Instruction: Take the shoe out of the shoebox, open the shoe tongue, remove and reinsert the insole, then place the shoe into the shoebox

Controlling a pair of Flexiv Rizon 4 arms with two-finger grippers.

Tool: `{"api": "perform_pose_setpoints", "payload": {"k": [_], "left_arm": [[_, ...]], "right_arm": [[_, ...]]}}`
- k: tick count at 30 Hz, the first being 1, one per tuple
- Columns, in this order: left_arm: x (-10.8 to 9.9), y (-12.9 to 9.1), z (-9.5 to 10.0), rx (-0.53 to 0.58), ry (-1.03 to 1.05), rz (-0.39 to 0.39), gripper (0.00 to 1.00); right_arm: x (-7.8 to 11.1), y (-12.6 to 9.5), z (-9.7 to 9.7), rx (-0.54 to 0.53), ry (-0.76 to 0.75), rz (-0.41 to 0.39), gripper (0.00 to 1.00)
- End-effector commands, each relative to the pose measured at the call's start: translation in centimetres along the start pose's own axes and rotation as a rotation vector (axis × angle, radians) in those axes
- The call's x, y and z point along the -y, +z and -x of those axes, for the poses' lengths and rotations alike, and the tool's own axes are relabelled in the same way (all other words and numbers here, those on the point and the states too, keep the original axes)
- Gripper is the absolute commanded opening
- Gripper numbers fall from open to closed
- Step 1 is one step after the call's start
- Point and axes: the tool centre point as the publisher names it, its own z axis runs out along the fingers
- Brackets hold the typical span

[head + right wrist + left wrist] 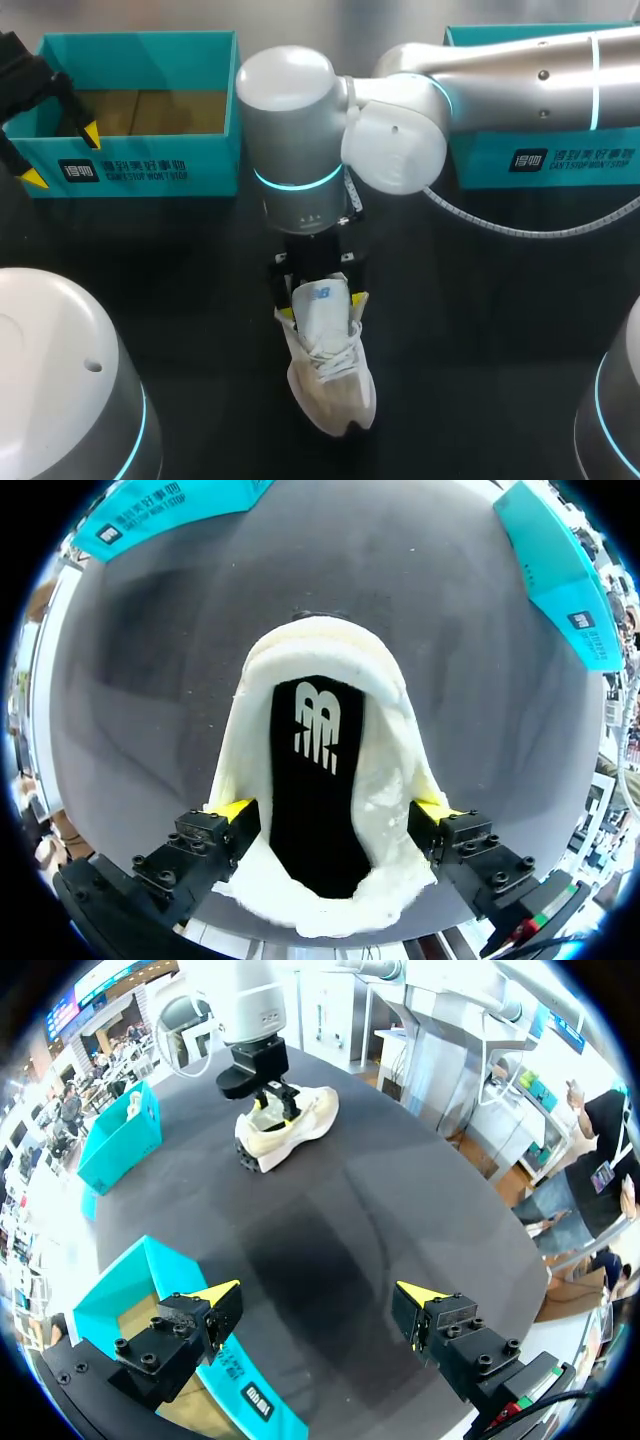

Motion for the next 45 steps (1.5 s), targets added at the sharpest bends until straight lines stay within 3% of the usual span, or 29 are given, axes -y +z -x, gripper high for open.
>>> {"api": "perform_pose_setpoints", "payload": {"k": [1, 16, 33, 45], "left_arm": [[-0.1, -0.1, 0.0, -0.004, 0.001, 0.001, 1.00], [-0.1, -0.1, 0.0, -0.004, 0.001, 0.001, 1.00], [-0.1, -0.1, 0.0, -0.004, 0.001, 0.001, 1.00], [-0.1, -0.1, 0.0, -0.004, 0.001, 0.001, 1.00]], "right_arm": [[0.0, -0.4, 0.1, 0.011, -0.010, 0.005, 1.00], [2.0, -0.6, 0.1, 0.003, 0.009, -0.024, 1.00], [3.3, -2.5, 0.4, 0.003, 0.009, -0.041, 1.00], [8.1, -4.5, -0.6, -0.011, 0.034, -0.062, 1.00]]}}
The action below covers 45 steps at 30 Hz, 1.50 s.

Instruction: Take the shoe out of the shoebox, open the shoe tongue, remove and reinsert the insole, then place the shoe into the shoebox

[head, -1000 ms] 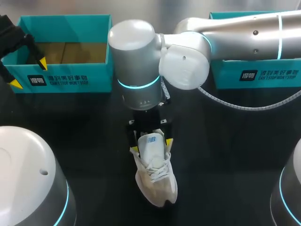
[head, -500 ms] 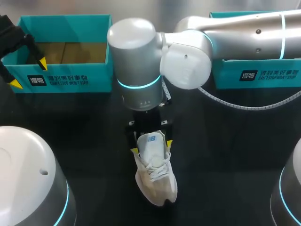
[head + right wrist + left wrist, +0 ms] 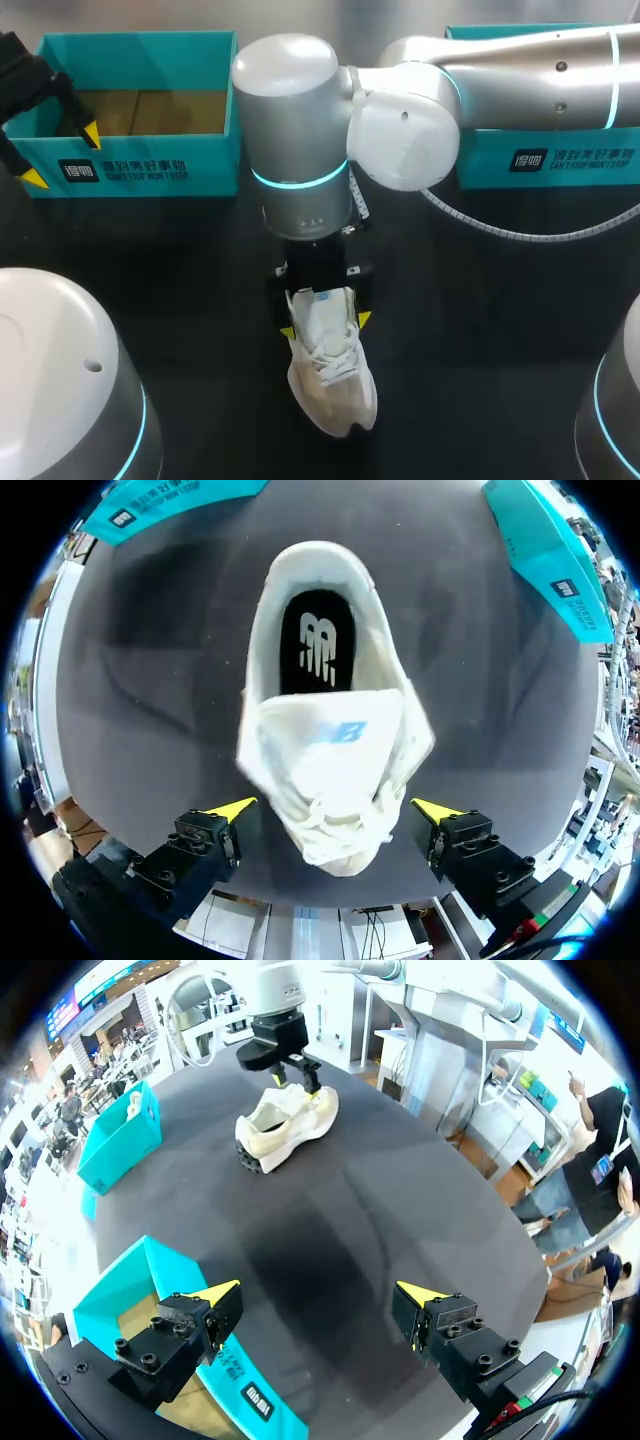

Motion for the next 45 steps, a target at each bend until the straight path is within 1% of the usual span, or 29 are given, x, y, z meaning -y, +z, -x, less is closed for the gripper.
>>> {"api": "perform_pose_setpoints", "payload": {"k": [1, 4, 5, 8, 9, 10, 12, 13, 14, 15, 17, 19, 21, 23, 24, 25, 29, 32, 37, 41, 45], "left_arm": [[-0.1, -0.1, 0.0, -0.004, 0.001, 0.001, 1.00], [-0.1, -0.1, 0.0, -0.004, 0.001, 0.001, 1.00], [-0.1, -0.1, 0.0, -0.004, 0.001, 0.001, 1.00], [-0.1, -0.1, 0.0, -0.004, 0.001, 0.001, 1.00], [-0.1, -0.1, 0.0, -0.004, 0.001, 0.001, 1.00], [-0.1, -0.1, 0.0, -0.004, 0.001, 0.001, 1.00], [-0.1, -0.1, 0.0, -0.004, 0.001, 0.001, 1.00], [-0.1, -0.1, 0.0, -0.004, 0.001, 0.001, 1.00], [-0.1, -0.1, 0.0, -0.004, 0.001, 0.001, 1.00], [-0.1, -0.1, 0.0, -0.004, 0.001, 0.001, 1.00], [-0.1, -0.1, 0.0, -0.004, 0.001, 0.001, 1.00], [-0.1, -0.1, 0.0, -0.004, 0.001, 0.001, 1.00], [-0.1, -0.1, 0.0, -0.004, 0.001, 0.001, 1.00], [-0.1, -0.1, 0.0, -0.004, 0.001, 0.001, 1.00], [-0.1, -0.1, 0.0, -0.004, 0.001, 0.001, 1.00], [-0.1, -0.1, 0.0, -0.004, 0.001, 0.001, 1.00], [-0.1, -0.1, 0.0, -0.004, 0.001, 0.001, 1.00], [-0.1, -0.1, 0.0, -0.004, 0.001, 0.001, 1.00], [-0.1, -0.1, 0.0, -0.004, 0.001, 0.001, 1.00], [-0.1, -0.1, 0.0, -0.004, 0.001, 0.001, 1.00], [-0.1, -0.1, 0.0, -0.004, 0.001, 0.001, 1.00]], "right_arm": [[1.9, -1.0, -0.2, -0.003, 0.011, 0.026, 1.00], [2.7, -1.7, -0.7, -0.001, 0.009, 0.029, 1.00], [2.9, -2.0, -0.9, 0.013, 0.006, 0.019, 1.00], [3.8, -3.0, -1.3, 0.034, 0.001, 0.026, 1.00], [4.1, -3.2, -1.3, 0.038, 0.002, 0.025, 0.80], [4.4, -3.3, -1.3, 0.037, 0.002, 0.030, 0.55], [4.7, -3.1, -1.2, 0.043, 0.017, 0.026, 0.38], [4.8, -3.0, -1.2, 0.039, 0.015, 0.031, 0.24], [4.8, -3.0, -1.3, 0.039, 0.013, 0.033, 0.08], [4.8, -2.9, -1.4, 0.040, 0.010, 0.033, 0.03], [4.7, -2.8, -1.5, 0.038, -0.001, 0.043, 0.05], [4.4, -2.8, -1.5, 0.044, -0.011, 0.049, 0.05], [4.1, -2.9, -1.5, 0.068, -0.013, 0.041, 0.06], [3.7, -2.9, -1.4, 0.075, -0.033, 0.053, 0.11], [3.5, -2.8, -1.3, 0.077, -0.035, 0.055, 0.16], [3.2, -2.8, -1.2, 0.079, -0.039, 0.056, 0.18], [2.0, -2.6, -0.7, 0.083, -0.055, 0.068, 0.16], [1.4, -2.8, -0.6, 0.086, -0.067, 0.075, 0.16], [0.6, -2.4, -0.3, 0.085, -0.082, 0.082, 0.18], [-0.7, -2.0, -0.2, 0.086, -0.099, 0.071, 0.20], [-2.0, -1.1, 0.0, 0.082, -0.115, 0.073, 0.24]]}}
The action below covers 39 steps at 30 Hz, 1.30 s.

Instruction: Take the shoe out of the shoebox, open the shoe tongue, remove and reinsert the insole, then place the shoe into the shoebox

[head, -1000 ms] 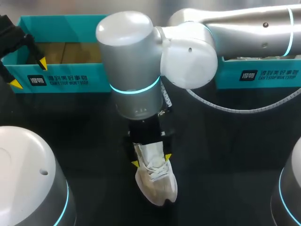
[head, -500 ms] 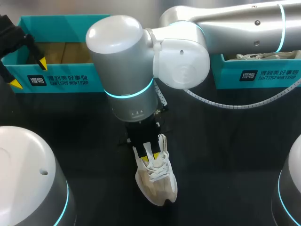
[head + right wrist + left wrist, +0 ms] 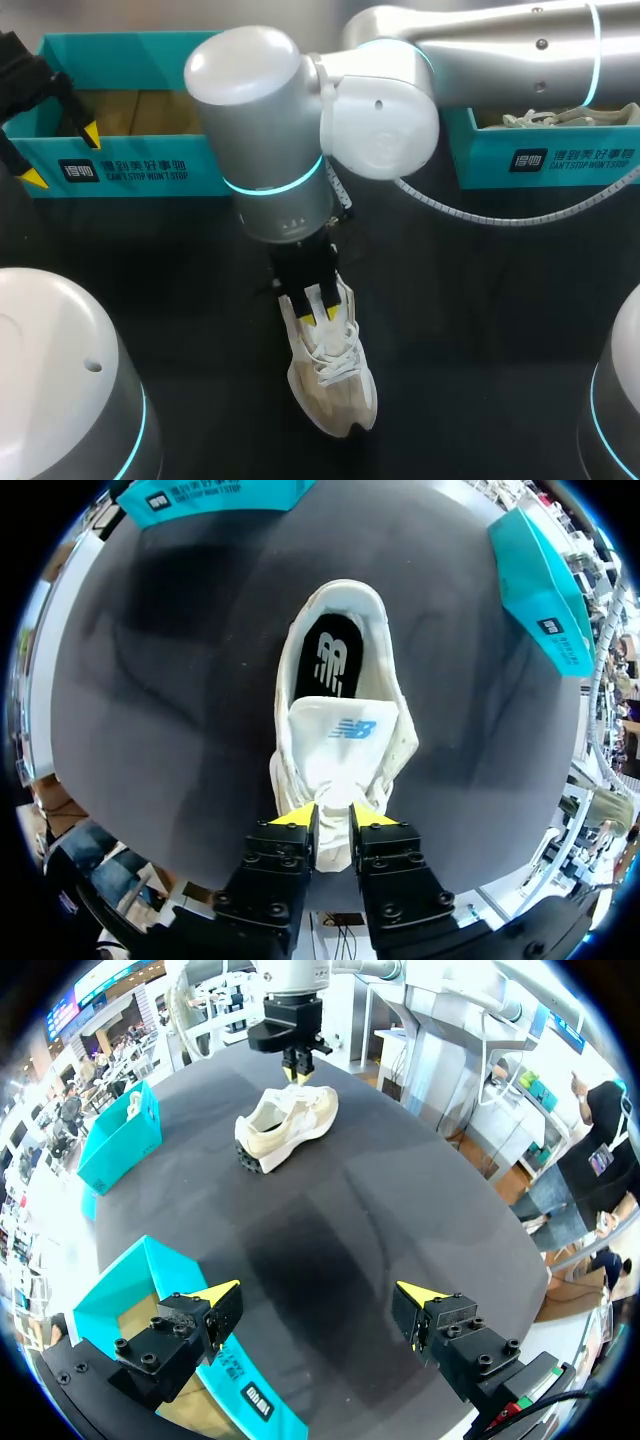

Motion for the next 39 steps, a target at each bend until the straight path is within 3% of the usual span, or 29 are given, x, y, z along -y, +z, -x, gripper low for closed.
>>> {"api": "perform_pose_setpoints", "payload": {"k": [1, 7, 12, 20, 32, 35, 39], "left_arm": [[-0.1, -0.1, 0.0, -0.004, 0.000, 0.001, 1.00], [-0.1, -0.1, 0.0, -0.004, 0.000, 0.001, 1.00], [-0.1, -0.1, 0.0, -0.004, 0.000, 0.001, 1.00], [-0.1, -0.1, 0.0, -0.004, 0.000, 0.001, 1.00], [-0.1, -0.1, 0.0, -0.004, 0.000, 0.001, 1.00], [-0.1, -0.1, 0.0, -0.004, 0.000, 0.001, 1.00], [-0.1, -0.1, 0.0, -0.004, 0.000, 0.001, 1.00]], "right_arm": [[-1.4, 1.5, 0.3, -0.012, -0.013, -0.007, 0.24], [-3.0, 3.1, 0.6, -0.013, -0.026, -0.006, 0.29], [-3.2, 3.6, 0.4, -0.011, -0.014, 0.005, 0.29], [-1.2, 1.1, 0.3, 0.038, 0.033, 0.058, 0.32], [-3.9, 4.8, 0.0, -0.024, -0.036, 0.023, 0.31], [-3.6, 3.8, 0.3, -0.029, -0.034, 0.031, 0.31], [-2.4, 0.7, 0.7, 0.002, -0.047, 0.060, 0.30]]}}
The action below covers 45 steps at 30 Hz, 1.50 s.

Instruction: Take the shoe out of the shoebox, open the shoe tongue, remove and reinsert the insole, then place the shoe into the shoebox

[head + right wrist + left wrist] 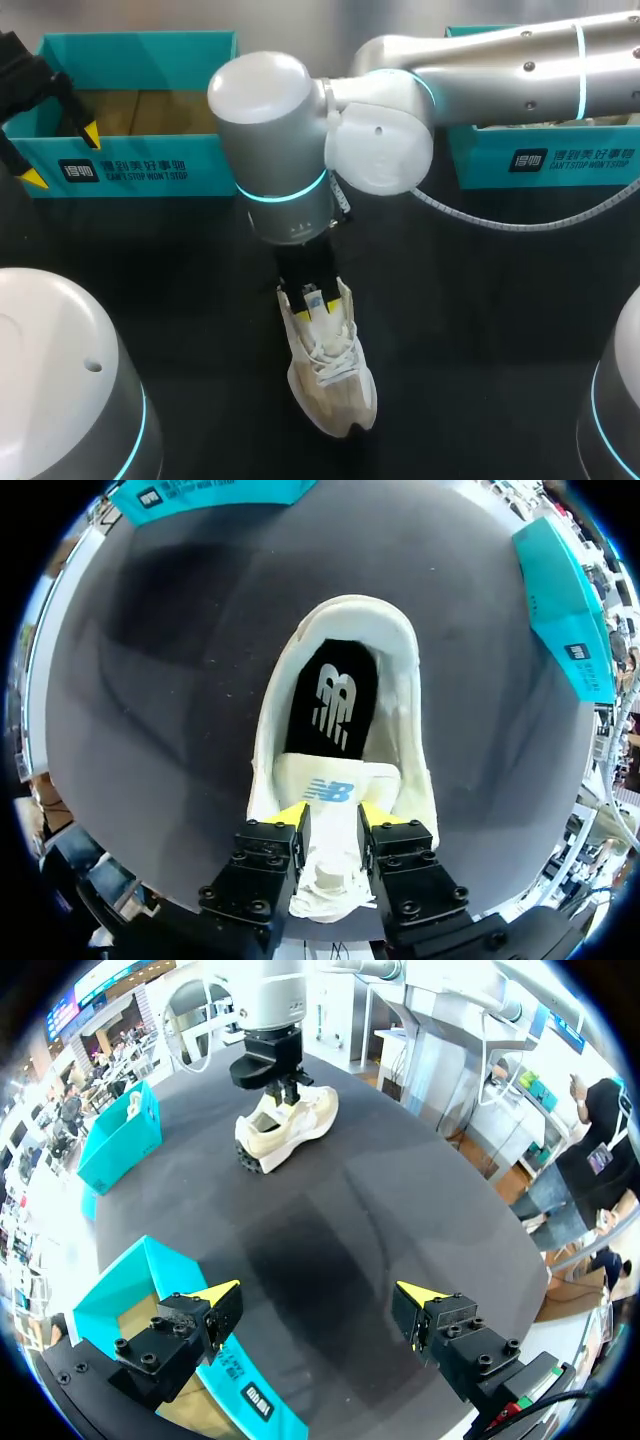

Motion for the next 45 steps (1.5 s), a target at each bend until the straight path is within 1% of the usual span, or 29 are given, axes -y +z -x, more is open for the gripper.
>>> {"api": "perform_pose_setpoints", "payload": {"k": [1, 5, 6, 8, 9, 10, 11, 12, 13, 14, 15, 18, 19, 21, 22, 32, 33, 34, 35, 36, 37, 38, 40, 41, 43, 45], "left_arm": [[-0.1, -0.1, 0.0, -0.004, 0.001, 0.001, 1.00], [-0.1, -0.1, 0.0, -0.004, 0.001, 0.001, 1.00], [-0.1, -0.1, 0.0, -0.004, 0.001, 0.001, 1.00], [-0.1, -0.1, 0.0, -0.004, 0.001, 0.001, 1.00], [-0.1, -0.1, 0.0, -0.004, 0.001, 0.001, 1.00], [-0.1, -0.1, 0.0, -0.004, 0.001, 0.001, 1.00], [-0.1, -0.1, 0.0, -0.004, 0.001, 0.001, 1.00], [-0.1, -0.1, 0.0, -0.004, 0.001, 0.001, 1.00], [-0.1, -0.1, 0.0, -0.004, 0.001, 0.001, 1.00], [-0.1, -0.1, 0.0, -0.004, 0.001, 0.001, 1.00], [-0.1, -0.1, 0.0, -0.004, 0.001, 0.001, 1.00], [-0.1, -0.1, 0.0, -0.004, 0.001, 0.001, 1.00], [-0.1, -0.1, 0.0, -0.004, 0.001, 0.001, 1.00], [-0.1, -0.1, 0.0, -0.004, 0.001, 0.001, 1.00], [-0.1, -0.1, 0.0, -0.004, 0.001, 0.001, 1.00], [-0.1, -0.1, 0.0, -0.004, 0.001, 0.001, 1.00], [-0.1, -0.1, 0.0, -0.004, 0.001, 0.001, 1.00], [-0.1, -0.1, 0.0, -0.004, 0.001, 0.001, 1.00], [-0.1, -0.1, 0.0, -0.004, 0.001, 0.001, 1.00], [-0.1, -0.1, 0.0, -0.004, 0.001, 0.001, 1.00], [-0.1, -0.1, 0.0, -0.004, 0.001, 0.001, 1.00], [-0.1, -0.1, 0.0, -0.004, 0.001, 0.001, 1.00], [-0.1, -0.1, 0.0, -0.004, 0.001, 0.001, 1.00], [-0.1, -0.1, 0.0, -0.004, 0.001, 0.001, 1.00], [-0.1, -0.1, 0.0, -0.004, 0.001, 0.001, 1.00], [-0.1, -0.1, 0.0, -0.004, 0.001, 0.001, 1.00]], "right_arm": [[1.6, -3.9, 0.5, 0.020, -0.032, 0.059, 0.31], [1.8, -5.9, 0.4, 0.044, -0.166, 0.085, 0.34], [1.7, -6.3, 0.3, 0.055, -0.209, 0.090, 0.36], [1.8, -7.0, 0.3, 0.066, -0.300, 0.119, 0.45], [1.8, -7.2, 0.3, 0.070, -0.355, 0.122, 0.58], [1.8, -7.5, 0.3, 0.084, -0.395, 0.131, 0.95], [1.8, -7.8, 0.3, 0.083, -0.444, 0.143, 1.00], [1.8, -8.0, 0.4, 0.088, -0.504, 0.149, 1.00], [1.8, -8.2, 0.5, 0.104, -0.526, 0.153, 1.00], [1.8, -8.5, 0.6, 0.106, -0.552, 0.170, 1.00], [1.8, -8.9, 0.7, 0.105, -0.604, 0.204, 1.00], [1.6, -9.5, 0.9, 0.116, -0.744, 0.262, 1.00], [1.5, -9.7, 1.0, 0.131, -0.789, 0.266, 1.00], [0.9, -10.3, 0.9, 0.114, -0.941, 0.306, 1.00], [0.6, -10.5, 0.8, 0.077, -1.000, 0.320, 1.00], [0.6, -10.5, 0.8, 0.077, -1.000, 0.320, 1.00], [-0.4, -9.8, 0.0, 0.079, -1.070, 0.306, 1.00], [-1.2, -9.3, -0.7, 0.124, -1.111, 0.236, 1.00], [-1.8, -8.9, -1.3, 0.156, -1.158, 0.196, 1.00], [-2.3, -8.7, -1.5, 0.162, -1.193, 0.215, 1.00], [-2.7, -8.5, -1.6, 0.163, -1.207, 0.214, 1.00], [-3.1, -8.4, -1.7, 0.176, -1.219, 0.195, 1.00], [-3.6, -8.5, -1.7, 0.187, -1.244, 0.207, 1.00], [-4.0, -8.6, -1.8, 0.200, -1.253, 0.188, 1.00], [-4.5, -8.6, -1.7, 0.212, -1.277, 0.193, 1.00], [-5.1, -8.5, -1.7, 0.229, -1.289, 0.175, 1.00]]}}
